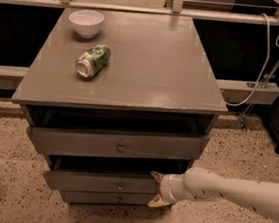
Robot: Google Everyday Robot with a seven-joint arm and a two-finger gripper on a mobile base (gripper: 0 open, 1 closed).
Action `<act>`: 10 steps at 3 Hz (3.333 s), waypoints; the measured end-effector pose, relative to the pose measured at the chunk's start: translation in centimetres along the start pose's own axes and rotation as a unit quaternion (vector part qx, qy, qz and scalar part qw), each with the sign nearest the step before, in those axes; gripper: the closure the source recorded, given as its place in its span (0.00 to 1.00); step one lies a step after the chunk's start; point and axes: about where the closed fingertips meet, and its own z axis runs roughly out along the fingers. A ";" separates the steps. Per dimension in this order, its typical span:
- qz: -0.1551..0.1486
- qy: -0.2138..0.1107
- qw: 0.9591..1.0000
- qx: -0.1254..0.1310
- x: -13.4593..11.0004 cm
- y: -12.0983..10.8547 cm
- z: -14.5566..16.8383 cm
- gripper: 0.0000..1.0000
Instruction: Open middle drawer
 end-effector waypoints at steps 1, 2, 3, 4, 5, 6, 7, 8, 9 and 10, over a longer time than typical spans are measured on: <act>0.003 -0.003 1.000 -0.003 -0.5 0.9 -0.8 0.30; 0.004 -0.004 1.000 -0.004 -1.0 1.1 -1.3 0.24; -0.008 -0.015 1.000 -0.014 -4.6 3.9 -4.3 0.12; -0.014 -0.014 1.000 -0.018 -5.2 4.2 -4.7 0.00; -0.003 0.003 0.999 -0.045 -4.7 3.5 -3.9 0.00; 0.014 0.031 0.997 -0.076 -3.8 2.3 -2.8 0.00; 0.031 0.059 0.994 -0.090 -2.0 1.4 -1.3 0.00; 0.036 0.075 0.992 -0.092 -1.0 1.0 -0.2 0.00; 0.039 0.085 0.991 -0.098 -0.4 1.3 0.9 0.18; 0.041 0.088 0.989 -0.110 -0.1 2.5 1.5 0.32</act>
Offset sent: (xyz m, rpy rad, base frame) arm -0.1374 0.0129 0.0788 0.0195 0.0938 0.0161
